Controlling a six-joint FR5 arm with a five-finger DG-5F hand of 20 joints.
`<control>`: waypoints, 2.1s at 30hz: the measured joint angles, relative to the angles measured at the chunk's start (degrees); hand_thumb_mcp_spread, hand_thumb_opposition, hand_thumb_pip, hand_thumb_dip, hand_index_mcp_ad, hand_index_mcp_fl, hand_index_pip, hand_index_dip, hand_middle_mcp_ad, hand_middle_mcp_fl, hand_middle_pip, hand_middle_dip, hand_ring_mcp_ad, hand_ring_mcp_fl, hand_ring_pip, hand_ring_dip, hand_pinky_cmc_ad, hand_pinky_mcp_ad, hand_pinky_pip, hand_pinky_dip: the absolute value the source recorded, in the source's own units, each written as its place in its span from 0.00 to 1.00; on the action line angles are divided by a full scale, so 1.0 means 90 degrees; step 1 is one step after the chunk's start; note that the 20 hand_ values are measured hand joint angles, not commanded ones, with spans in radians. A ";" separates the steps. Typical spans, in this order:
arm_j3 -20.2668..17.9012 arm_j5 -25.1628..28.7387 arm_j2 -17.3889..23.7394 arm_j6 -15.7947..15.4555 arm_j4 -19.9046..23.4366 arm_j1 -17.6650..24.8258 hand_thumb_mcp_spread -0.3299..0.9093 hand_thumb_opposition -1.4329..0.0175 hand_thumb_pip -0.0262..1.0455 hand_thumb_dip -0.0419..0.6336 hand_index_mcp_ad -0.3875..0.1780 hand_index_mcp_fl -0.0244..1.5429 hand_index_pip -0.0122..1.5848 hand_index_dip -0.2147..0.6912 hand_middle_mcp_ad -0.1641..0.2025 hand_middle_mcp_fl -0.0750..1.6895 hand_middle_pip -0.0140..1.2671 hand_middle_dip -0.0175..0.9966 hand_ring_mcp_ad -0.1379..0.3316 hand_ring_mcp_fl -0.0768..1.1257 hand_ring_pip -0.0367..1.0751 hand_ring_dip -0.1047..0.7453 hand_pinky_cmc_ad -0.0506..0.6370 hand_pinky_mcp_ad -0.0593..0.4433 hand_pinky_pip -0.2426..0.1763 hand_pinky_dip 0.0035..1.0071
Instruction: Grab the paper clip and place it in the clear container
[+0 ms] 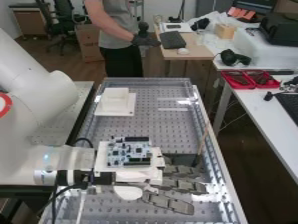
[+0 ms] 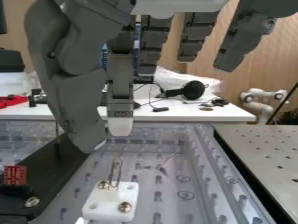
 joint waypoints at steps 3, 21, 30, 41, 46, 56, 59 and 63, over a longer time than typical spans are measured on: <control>0.0023 -0.0024 -0.0029 -0.0013 -0.0019 0.0000 0.70 0.42 0.49 0.40 0.38 0.31 0.82 0.35 0.23 0.11 0.12 0.17 0.46 0.06 0.13 0.21 0.55 0.55 0.59 0.14; 0.0241 -0.0121 -0.0199 -0.0064 -0.0220 -0.0040 0.70 0.40 0.49 0.40 0.35 0.29 0.81 0.35 0.24 0.11 0.12 0.17 0.45 0.08 0.13 0.21 0.58 0.55 0.62 0.14; 0.0310 -0.0168 -0.0307 -0.0100 -0.0290 -0.0098 0.70 0.40 0.49 0.40 0.35 0.28 0.80 0.34 0.24 0.11 0.12 0.17 0.45 0.08 0.12 0.21 0.58 0.55 0.62 0.14; 0.0458 -0.0249 -0.0456 -0.0080 -0.0364 -0.0092 0.69 0.41 0.49 0.40 0.35 0.28 0.80 0.33 0.24 0.11 0.12 0.18 0.46 0.08 0.13 0.21 0.58 0.54 0.63 0.14; 0.0540 -0.0293 -0.0508 -0.0088 -0.0381 -0.0096 0.69 0.41 0.49 0.40 0.35 0.31 0.82 0.33 0.24 0.11 0.12 0.18 0.45 0.08 0.12 0.21 0.58 0.55 0.62 0.14; 0.0615 -0.0333 -0.0539 -0.0106 -0.0434 -0.0138 0.73 0.38 0.49 0.40 0.35 0.34 0.86 0.33 0.24 0.12 0.12 0.18 0.45 0.08 0.12 0.22 0.58 0.55 0.63 0.14; 0.0609 -0.0351 -0.0538 -0.0131 -0.0463 -0.0152 0.73 0.38 0.49 0.40 0.35 0.33 0.85 0.34 0.24 0.12 0.12 0.18 0.45 0.08 0.12 0.22 0.58 0.55 0.62 0.14; 0.0587 -0.0364 -0.0524 -0.0164 -0.0484 -0.0165 0.72 0.38 0.49 0.40 0.35 0.30 0.83 0.34 0.24 0.12 0.12 0.18 0.45 0.08 0.12 0.22 0.57 0.55 0.63 0.14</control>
